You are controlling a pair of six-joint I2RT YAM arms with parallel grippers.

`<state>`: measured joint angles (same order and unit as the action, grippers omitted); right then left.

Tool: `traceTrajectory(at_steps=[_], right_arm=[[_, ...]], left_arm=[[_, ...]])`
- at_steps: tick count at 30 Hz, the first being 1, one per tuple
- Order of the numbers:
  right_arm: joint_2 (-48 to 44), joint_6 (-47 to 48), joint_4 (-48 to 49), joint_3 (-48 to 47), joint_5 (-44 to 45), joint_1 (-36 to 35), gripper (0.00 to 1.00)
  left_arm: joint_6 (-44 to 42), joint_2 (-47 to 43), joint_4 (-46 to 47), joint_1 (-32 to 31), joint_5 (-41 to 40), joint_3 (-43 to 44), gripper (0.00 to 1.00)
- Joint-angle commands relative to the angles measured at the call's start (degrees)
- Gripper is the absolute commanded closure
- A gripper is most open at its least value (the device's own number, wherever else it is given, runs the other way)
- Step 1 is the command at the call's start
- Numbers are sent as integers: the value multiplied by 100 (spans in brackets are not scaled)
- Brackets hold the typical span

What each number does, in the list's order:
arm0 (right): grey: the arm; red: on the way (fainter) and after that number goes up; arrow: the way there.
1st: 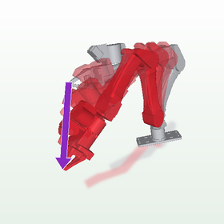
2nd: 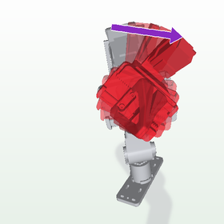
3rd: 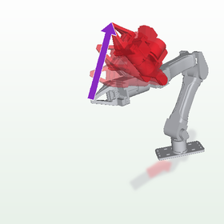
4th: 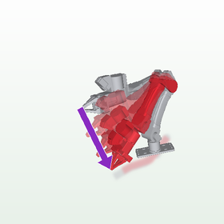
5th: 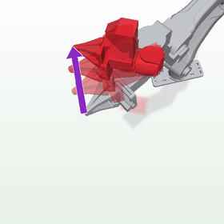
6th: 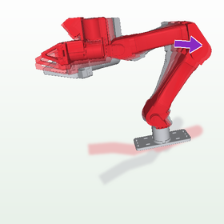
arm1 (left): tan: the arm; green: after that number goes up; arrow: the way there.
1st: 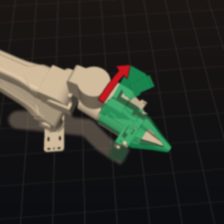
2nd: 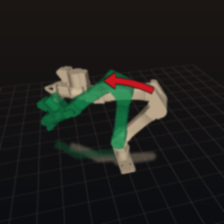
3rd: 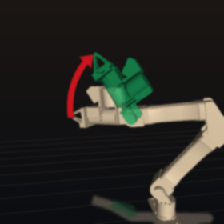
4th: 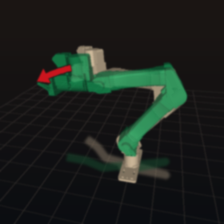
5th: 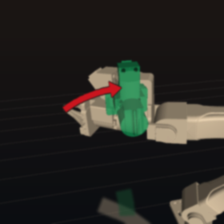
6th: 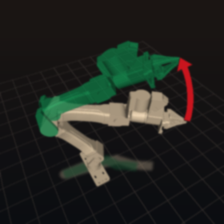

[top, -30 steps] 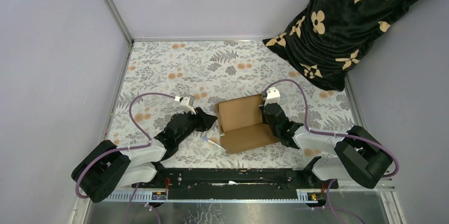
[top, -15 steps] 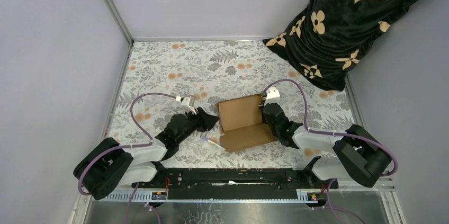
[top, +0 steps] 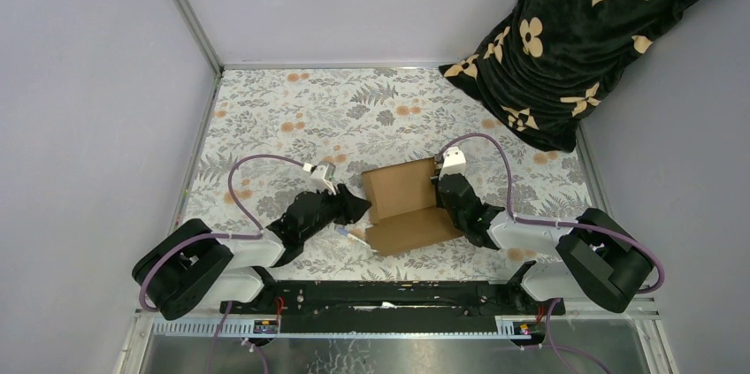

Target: Fold the paper box

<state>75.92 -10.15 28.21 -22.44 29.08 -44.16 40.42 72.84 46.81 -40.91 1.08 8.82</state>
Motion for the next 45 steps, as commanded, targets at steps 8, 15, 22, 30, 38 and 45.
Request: traceTrajectory(at_steps=[8, 15, 22, 30, 38, 45], right_arm=[[-63, -22, 316, 88, 159, -236, 100], [-160, 4, 358, 170, 245, -327, 100], [-281, 39, 405, 256, 328, -448, 100], [-394, 57, 413, 325, 423, -554, 100], [-562, 77, 475, 441, 531, -709, 100], [-763, 138, 569, 582, 581, -893, 100]], left_arm=[[-10, 171, 465, -159, -319, 195, 50], [-8, 231, 147, -187, -524, 347, 49], [-19, 255, -285, -252, -804, 535, 50], [-39, 288, -698, -362, -1033, 732, 52], [-70, 257, -1293, -591, -1520, 956, 51], [-98, 289, -1519, -817, -1847, 1061, 48]])
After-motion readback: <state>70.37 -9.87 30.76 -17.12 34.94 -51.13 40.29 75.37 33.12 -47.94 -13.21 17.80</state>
